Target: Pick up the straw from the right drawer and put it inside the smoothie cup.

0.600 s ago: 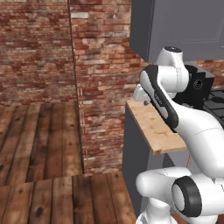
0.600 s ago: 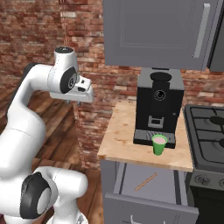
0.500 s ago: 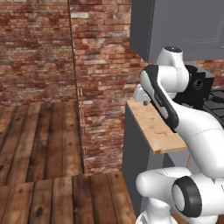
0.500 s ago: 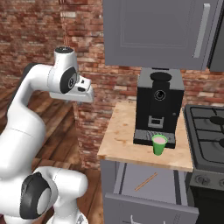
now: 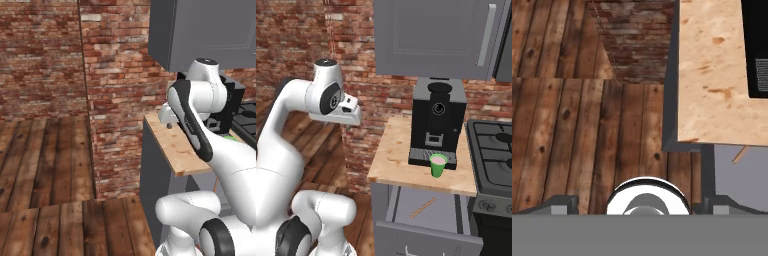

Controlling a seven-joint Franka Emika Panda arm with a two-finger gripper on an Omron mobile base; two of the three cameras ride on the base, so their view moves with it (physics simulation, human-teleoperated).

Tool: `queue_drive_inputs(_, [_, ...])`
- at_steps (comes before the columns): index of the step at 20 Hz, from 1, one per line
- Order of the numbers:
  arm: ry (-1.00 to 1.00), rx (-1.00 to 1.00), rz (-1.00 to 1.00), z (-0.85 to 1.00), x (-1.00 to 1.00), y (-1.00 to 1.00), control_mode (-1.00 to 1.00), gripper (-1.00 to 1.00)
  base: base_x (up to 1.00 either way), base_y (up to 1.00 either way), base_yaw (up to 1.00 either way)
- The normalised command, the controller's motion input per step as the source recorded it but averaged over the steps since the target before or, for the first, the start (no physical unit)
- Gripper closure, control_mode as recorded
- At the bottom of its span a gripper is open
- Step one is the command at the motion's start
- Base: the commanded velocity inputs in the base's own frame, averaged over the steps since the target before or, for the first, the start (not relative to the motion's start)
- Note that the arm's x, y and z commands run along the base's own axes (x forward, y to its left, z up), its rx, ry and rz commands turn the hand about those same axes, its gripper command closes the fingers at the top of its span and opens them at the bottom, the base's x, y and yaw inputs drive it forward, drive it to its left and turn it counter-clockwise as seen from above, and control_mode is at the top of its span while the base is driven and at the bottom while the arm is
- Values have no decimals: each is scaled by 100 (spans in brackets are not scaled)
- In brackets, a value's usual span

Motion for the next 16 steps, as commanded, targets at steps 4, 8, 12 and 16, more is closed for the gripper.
queue_drive_inputs(4, [0,0,-3,-27,-45,-1,-100,-100,0,0,0])
queue_drive_inputs(8, [0,0,-4,-37,-34,0,-100,-100,0,0,0])
queue_drive_inputs(12, [0,0,-4,-41,-18,0,-100,-100,0,0,0])
queue_drive_inputs(16, [0,0,-6,-37,-7,0,-100,-100,0,0,0])
